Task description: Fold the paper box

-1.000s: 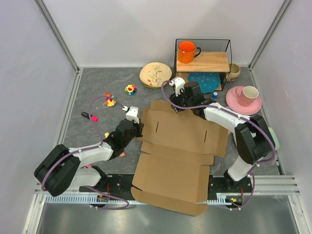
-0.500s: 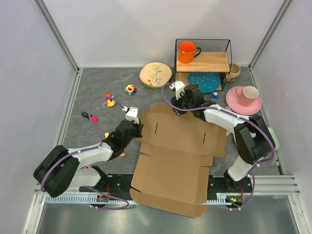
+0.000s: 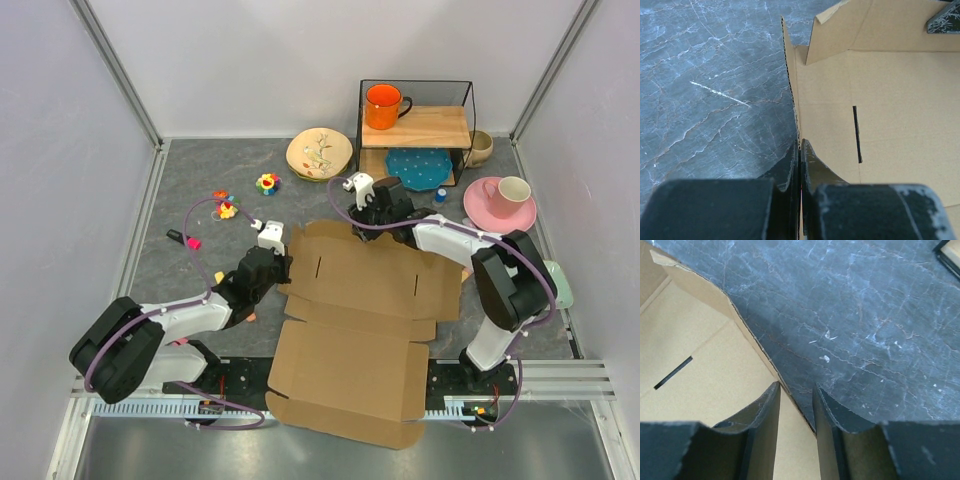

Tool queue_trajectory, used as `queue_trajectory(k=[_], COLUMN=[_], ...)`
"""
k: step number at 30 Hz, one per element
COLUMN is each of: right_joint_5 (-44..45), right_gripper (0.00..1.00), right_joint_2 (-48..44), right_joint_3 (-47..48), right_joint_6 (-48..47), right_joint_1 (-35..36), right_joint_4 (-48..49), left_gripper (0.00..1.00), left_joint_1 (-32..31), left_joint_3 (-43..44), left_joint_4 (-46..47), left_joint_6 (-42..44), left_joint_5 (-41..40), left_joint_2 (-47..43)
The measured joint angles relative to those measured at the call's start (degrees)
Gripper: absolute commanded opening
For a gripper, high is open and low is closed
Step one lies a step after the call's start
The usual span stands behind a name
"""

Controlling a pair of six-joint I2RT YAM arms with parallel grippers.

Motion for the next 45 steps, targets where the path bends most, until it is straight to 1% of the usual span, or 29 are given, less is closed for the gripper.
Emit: queue_trajectory(k=[2, 3, 5, 8, 15, 22, 25, 29, 36, 39, 40, 42, 43, 45], right_joint_5=[0.0, 0.1, 0.6, 1.4, 4.1, 5.5, 5.6, 5.6, 6.1, 7.1, 8.0, 10.3, 11.9, 14.6], right_gripper=[0.39, 0.45, 0.51, 0.54, 0.54, 0.5, 0.46, 0.34, 0.23, 0.18, 0.17, 0.14, 0.13, 0.11], right_joint_2=[0.3, 0.5, 0.7, 1.1, 2.5, 5.5, 6.5, 6.7, 6.5, 5.4, 4.9, 3.1, 2.0, 0.1], right_joint_3=[0.0, 0.0, 0.0, 0.0, 0.0, 1.0, 1.4, 1.4, 1.4, 1.4, 1.3, 0.6, 0.3, 0.1], right_joint_6=[-0.2, -0.4, -0.8, -1.6, -2.4, -3.0, -3.1, -3.1, -2.7, -2.4, -2.3, -2.3, -2.3, -2.2], right_joint_1=[0.5, 1.0, 1.7, 2.9, 3.9, 4.3, 4.9, 5.4, 5.8, 6.7, 7.1, 8.3, 9.0, 10.5], right_joint_4=[-0.4, -0.7, -1.1, -1.6, -2.6, -3.3, -3.7, -4.5, -4.9, -5.3, -5.3, -5.1, -4.8, -4.5], left_gripper=[0.02, 0.02, 0.02, 0.02, 0.02, 0.02, 0.02, 0.02, 0.02, 0.11, 0.19, 0.28, 0.36, 0.41], left_joint_1=[0.0, 0.0, 0.0, 0.0, 0.0, -0.1, -0.1, -0.1, -0.2, -0.2, -0.2, -0.2, -0.3, -0.3], left_joint_3=[0.0, 0.0, 0.0, 0.0, 0.4, 0.4, 0.4, 0.4, 0.4, 0.4, 0.4, 0.5, 0.5, 0.4], left_joint_4=[0.0, 0.0, 0.0, 0.4, 1.7, 1.7, 1.7, 1.8, 1.9, 1.6, 1.2, -0.1, -1.1, -2.5], left_joint_6=[0.0, 0.0, 0.0, 0.0, 0.0, 0.0, -0.1, -0.1, -0.7, -1.3, -1.6, -2.5, -3.1, -4.3], left_joint_5=[0.0, -0.1, -0.3, -0.5, -0.4, -0.4, -0.5, -0.5, -1.4, -1.7, -1.9, -2.2, -2.3, -2.7], left_joint_2=[0.5, 0.9, 1.7, 3.2, 5.5, 5.7, 5.8, 5.9, 6.0, 5.7, 5.4, 4.1, 3.2, 1.5])
